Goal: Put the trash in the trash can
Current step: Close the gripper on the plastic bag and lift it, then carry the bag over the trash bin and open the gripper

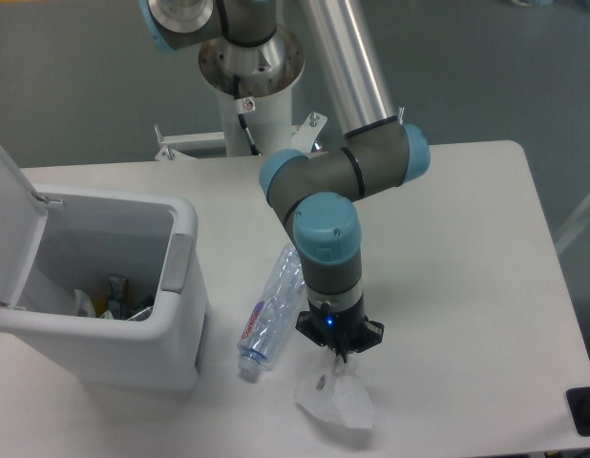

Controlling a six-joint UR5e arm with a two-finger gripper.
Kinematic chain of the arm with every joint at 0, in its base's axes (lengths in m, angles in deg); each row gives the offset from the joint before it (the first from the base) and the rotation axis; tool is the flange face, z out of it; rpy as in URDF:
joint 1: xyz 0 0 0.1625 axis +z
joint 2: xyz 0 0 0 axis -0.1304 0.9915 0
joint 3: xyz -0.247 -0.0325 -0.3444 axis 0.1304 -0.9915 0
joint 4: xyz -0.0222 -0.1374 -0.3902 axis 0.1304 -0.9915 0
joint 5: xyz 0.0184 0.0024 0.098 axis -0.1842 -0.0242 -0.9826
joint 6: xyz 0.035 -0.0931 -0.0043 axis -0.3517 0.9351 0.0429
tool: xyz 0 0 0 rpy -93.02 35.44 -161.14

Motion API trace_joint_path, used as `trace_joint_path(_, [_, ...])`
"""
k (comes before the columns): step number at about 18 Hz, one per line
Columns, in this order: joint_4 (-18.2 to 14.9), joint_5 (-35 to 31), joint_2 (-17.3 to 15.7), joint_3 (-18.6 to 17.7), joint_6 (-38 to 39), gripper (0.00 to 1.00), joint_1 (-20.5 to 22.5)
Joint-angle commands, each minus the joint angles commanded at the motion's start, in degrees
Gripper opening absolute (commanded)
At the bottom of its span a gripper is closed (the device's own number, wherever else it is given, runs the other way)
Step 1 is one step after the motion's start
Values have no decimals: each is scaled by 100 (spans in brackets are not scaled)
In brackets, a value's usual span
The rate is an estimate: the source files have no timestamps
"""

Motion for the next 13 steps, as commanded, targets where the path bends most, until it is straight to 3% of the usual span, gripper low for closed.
trace_joint_path(13, [-9,1662,-1125,71,362,0,70])
